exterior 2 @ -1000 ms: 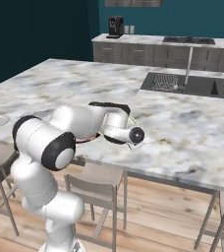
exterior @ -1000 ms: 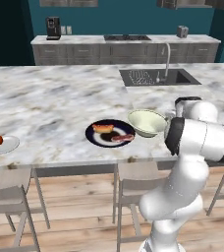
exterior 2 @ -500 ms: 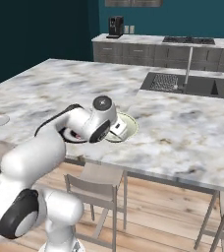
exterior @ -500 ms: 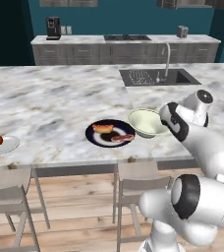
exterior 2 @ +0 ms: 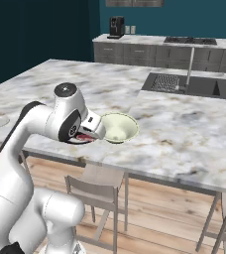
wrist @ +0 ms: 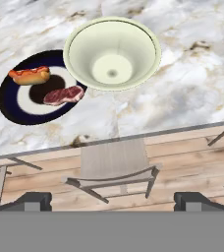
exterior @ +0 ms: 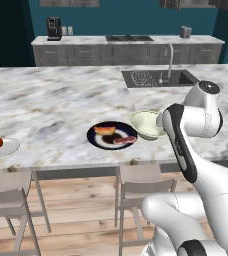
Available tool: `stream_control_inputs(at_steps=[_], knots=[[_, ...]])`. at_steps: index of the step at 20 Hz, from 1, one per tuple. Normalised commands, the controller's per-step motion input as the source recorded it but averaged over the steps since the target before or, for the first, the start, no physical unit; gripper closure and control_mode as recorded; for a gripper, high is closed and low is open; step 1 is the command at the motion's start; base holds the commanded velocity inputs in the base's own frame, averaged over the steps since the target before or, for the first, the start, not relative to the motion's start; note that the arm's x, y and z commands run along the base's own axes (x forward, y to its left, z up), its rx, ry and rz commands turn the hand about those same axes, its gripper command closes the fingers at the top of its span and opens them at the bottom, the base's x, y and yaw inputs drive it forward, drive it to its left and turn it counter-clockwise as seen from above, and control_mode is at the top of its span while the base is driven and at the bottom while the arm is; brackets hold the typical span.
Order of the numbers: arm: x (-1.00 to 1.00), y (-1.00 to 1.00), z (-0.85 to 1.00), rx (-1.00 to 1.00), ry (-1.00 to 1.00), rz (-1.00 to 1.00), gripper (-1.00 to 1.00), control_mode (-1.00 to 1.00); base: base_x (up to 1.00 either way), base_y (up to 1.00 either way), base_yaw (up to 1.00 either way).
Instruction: Take the smaller bowl and place it next to the appetizer plate on the dining counter , and place the larger bowl next to the plate with cooked food.
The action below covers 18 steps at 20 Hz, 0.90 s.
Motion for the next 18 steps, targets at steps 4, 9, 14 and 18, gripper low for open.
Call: stream_control_inputs(at_steps=[4, 9, 14, 18], knots=[[-1.00, 0.55, -0.26, -0.04, 0.07, 0.10, -1.00, -1.00, 0.00, 0.00, 0.00], [-0.41, 0.06, -0.46, -0.09, -0.01, 0.00, -1.00, -1.00, 0.00, 0.00, 0.00], [-0.18, 0.00, -0.24, -0.03, -0.02, 0.00, -1.00, 1.00, -0.14, -0.02, 0.00], [0.00, 0.00, 0.00, 0.00, 0.00, 0.00, -1.00, 1.00, -0.85, -0.65, -0.06]])
